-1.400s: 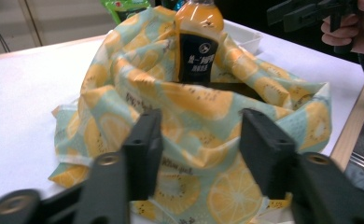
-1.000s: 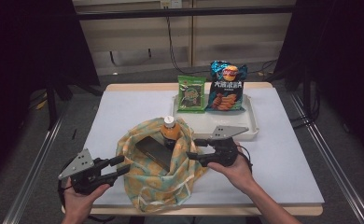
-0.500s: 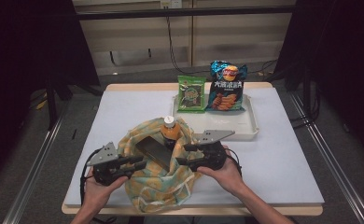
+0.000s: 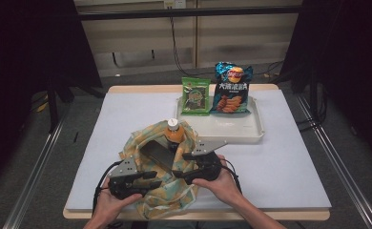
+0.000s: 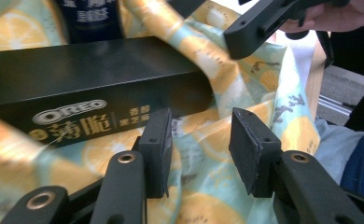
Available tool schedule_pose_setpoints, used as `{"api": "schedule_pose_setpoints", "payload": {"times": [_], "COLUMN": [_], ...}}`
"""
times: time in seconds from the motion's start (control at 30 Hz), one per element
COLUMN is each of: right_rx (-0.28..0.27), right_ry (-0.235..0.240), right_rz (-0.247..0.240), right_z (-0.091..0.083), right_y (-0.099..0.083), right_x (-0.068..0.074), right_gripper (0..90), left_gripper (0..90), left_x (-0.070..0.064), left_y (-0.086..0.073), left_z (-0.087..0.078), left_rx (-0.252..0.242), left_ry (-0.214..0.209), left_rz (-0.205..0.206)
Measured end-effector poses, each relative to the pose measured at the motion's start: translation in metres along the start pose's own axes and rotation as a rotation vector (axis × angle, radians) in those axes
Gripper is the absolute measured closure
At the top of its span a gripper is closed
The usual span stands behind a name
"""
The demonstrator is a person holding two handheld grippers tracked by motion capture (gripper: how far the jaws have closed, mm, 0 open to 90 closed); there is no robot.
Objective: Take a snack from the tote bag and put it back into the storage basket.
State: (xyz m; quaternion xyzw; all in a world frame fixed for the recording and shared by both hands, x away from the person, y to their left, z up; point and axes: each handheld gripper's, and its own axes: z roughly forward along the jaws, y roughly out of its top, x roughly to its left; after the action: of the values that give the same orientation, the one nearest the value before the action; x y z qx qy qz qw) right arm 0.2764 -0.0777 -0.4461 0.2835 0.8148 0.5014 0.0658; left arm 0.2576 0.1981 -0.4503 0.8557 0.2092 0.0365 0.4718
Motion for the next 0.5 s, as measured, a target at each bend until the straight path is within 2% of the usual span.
{"api": "schedule_pose_setpoints", "payload": {"times": [0.17, 0.2, 0.33, 0.4, 0.5], "right_rx": [0.012, 0.01, 0.018, 0.036, 0.047], "right_ry": [-0.008, -0.01, -0.041, -0.066, -0.078], "right_rz": [-0.015, -0.018, -0.038, -0.052, -0.045], "right_z": [0.005, 0.005, 0.006, 0.008, 0.008], "right_y": [-0.003, -0.004, -0.007, -0.009, -0.012], "right_x": [0.002, 0.002, 0.005, 0.006, 0.005], "right_gripper": [27.9, 27.8, 27.9, 32.9, 39.7], "left_gripper": [58.7, 58.7, 57.9, 57.2, 56.9], "left_x": [-0.001, -0.001, -0.003, -0.004, -0.003], "left_y": [0.001, 0.0, 0.001, 0.001, 0.001], "left_z": [0.007, 0.009, 0.015, 0.017, 0.018], "left_rx": [0.036, 0.038, 0.064, 0.085, 0.086], "left_ry": [-0.022, -0.025, -0.038, -0.038, -0.04], "left_rz": [0.021, 0.015, 0.029, 0.04, 0.036]}}
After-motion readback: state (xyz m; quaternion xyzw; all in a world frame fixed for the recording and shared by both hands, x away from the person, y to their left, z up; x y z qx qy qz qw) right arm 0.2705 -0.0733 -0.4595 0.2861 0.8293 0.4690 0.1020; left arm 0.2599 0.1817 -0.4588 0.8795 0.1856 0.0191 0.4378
